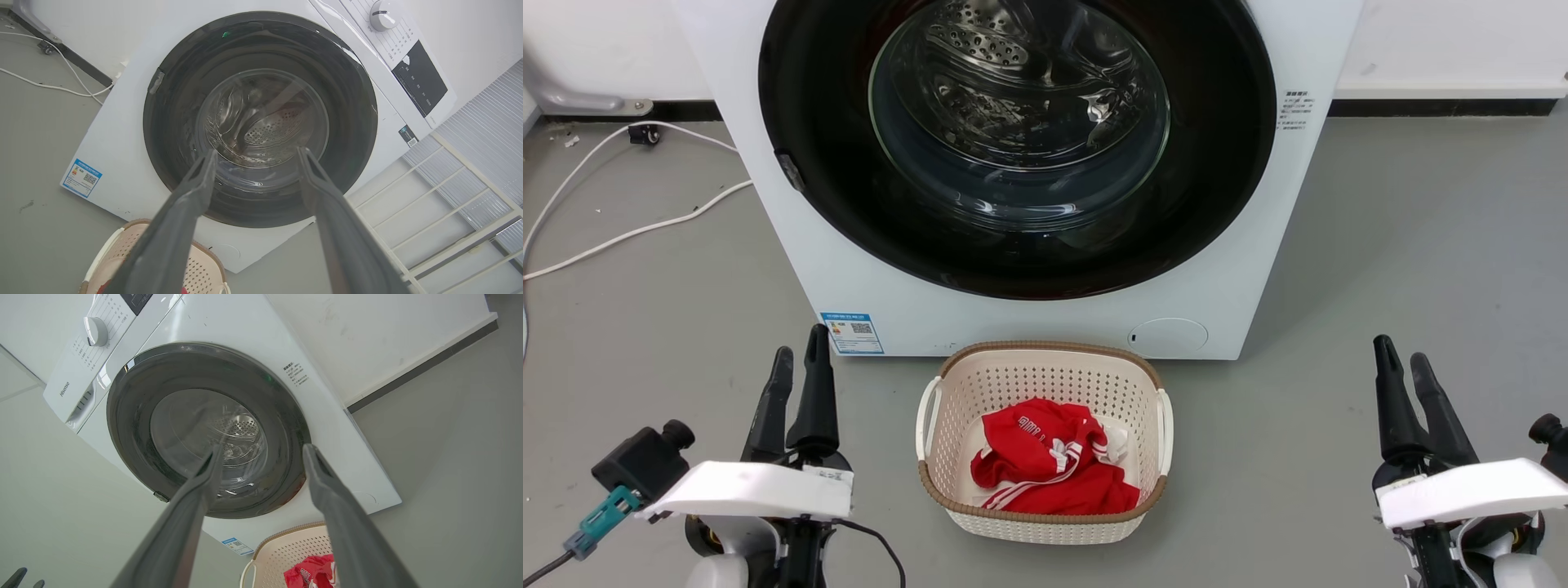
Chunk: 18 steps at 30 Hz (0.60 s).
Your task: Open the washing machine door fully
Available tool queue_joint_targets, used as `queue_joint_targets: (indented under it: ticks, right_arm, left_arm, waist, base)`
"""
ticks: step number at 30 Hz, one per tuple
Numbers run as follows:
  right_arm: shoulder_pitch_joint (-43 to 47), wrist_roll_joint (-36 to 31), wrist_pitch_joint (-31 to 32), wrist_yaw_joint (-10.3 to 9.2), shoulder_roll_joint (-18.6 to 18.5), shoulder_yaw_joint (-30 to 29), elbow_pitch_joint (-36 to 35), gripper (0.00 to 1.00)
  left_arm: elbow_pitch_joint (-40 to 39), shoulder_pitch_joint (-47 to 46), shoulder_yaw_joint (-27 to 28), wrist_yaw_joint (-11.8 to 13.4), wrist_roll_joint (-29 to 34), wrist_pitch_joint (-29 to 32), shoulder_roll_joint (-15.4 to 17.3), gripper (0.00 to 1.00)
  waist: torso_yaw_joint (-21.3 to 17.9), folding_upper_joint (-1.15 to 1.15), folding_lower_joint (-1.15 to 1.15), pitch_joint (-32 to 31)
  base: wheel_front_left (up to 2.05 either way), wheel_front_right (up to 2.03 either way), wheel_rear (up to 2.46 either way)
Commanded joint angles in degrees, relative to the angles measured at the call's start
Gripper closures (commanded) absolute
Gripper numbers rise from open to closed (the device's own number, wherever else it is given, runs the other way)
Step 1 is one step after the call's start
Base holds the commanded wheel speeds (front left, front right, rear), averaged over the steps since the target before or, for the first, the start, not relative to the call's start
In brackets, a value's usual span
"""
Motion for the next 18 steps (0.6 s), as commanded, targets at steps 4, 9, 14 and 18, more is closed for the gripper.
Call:
queue_joint_targets:
  ticks: [4,9,14,18]
  right_arm:
    - [-0.1,-5.3,-0.9,0.01,0.0,0.5,-1.4,0.0]
    - [0.0,-8.3,-1.0,0.01,0.0,0.8,-1.4,0.0]
    - [0.2,-12.0,-1.1,0.01,0.0,1.1,-1.7,0.0]
    - [0.2,-14.7,-1.0,0.01,0.0,1.0,-1.8,0.0]
  left_arm:
    - [-1.3,-0.6,-1.0,0.2,6.4,-1.3,0.2,0.0]
    - [-0.9,-0.3,-1.9,0.3,10.4,-1.9,0.3,0.0]
    - [-0.9,-0.2,-2.7,1.0,14.7,-2.8,0.7,0.0]
    - [-1.1,0.0,-3.4,1.6,17.7,-3.4,1.1,0.0]
  waist:
    - [-0.2,0.0,0.0,-0.1]
    - [-0.3,0.0,0.0,-0.2]
    - [-0.3,0.0,0.0,-0.3]
    - [-0.3,0.0,0.0,-0.3]
  base:
    - [0.0,0.0,0.0]
    - [0.0,0.0,0.0]
    - [0.0,0.0,0.0]
    - [0.0,0.0,0.0]
